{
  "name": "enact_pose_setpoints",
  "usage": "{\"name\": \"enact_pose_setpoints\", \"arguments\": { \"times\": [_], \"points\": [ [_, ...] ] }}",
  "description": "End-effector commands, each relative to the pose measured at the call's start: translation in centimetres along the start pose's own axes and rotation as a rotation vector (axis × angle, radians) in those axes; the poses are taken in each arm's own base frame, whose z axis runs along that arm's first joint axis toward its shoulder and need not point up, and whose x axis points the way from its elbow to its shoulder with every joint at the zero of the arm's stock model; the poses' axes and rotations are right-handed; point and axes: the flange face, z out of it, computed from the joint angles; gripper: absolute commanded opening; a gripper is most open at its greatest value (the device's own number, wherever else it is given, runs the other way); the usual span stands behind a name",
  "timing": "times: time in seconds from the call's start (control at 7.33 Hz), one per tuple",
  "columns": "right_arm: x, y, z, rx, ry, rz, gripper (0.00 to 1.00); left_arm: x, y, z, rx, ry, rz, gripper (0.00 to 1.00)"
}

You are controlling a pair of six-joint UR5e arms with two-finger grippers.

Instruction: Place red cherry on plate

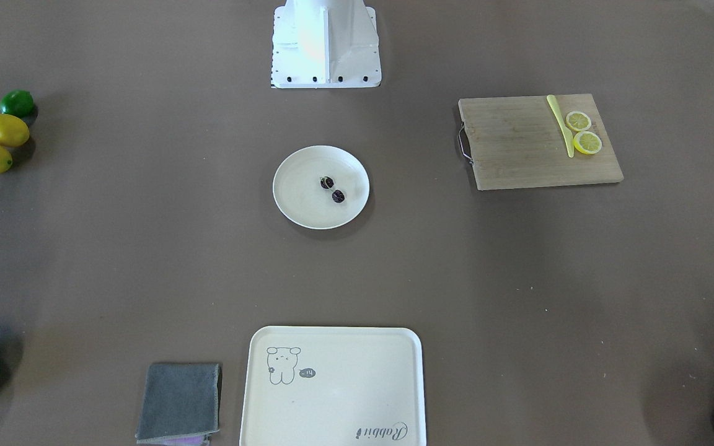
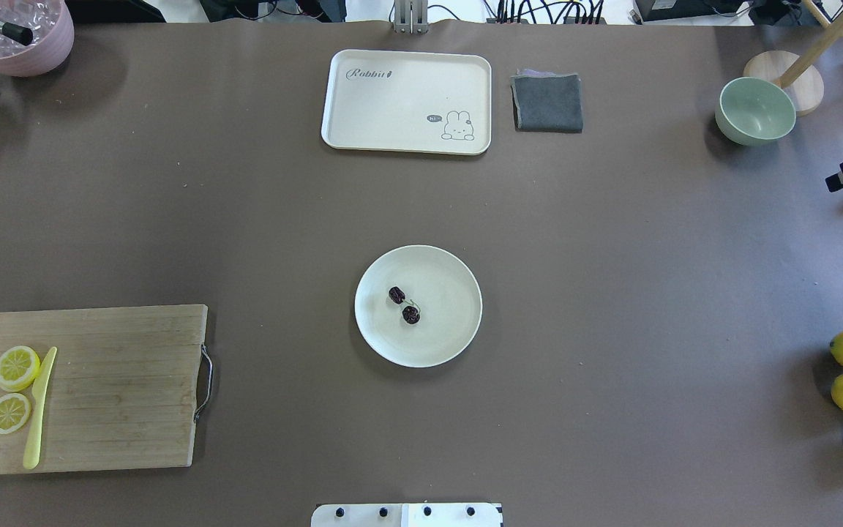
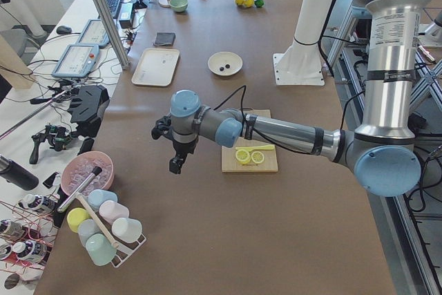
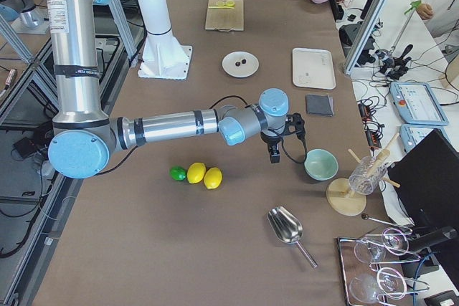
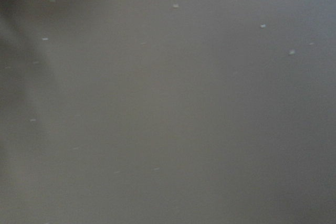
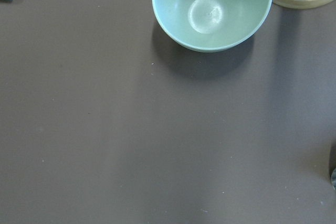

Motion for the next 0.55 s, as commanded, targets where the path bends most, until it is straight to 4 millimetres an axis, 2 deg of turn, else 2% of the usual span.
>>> {"name": "enact_pose_setpoints", "arguments": {
  "times": [0.0,0.14,0.41],
  "points": [
    [1.4,-0.1,0.1,0.001,0.012,-0.011,1.0,-4.3,5.0,-2.4,-0.077,0.209,-0.216,0.98],
    [1.6,0.0,0.2,-0.001,0.015,-0.02,1.0,-4.6,5.8,-3.6,-0.04,0.215,-0.222,0.98],
    [3.0,0.0,-1.0,0.021,0.032,-0.005,1.0,-4.8,6.5,-3.1,-0.035,0.205,-0.217,0.98]
  ]
}}
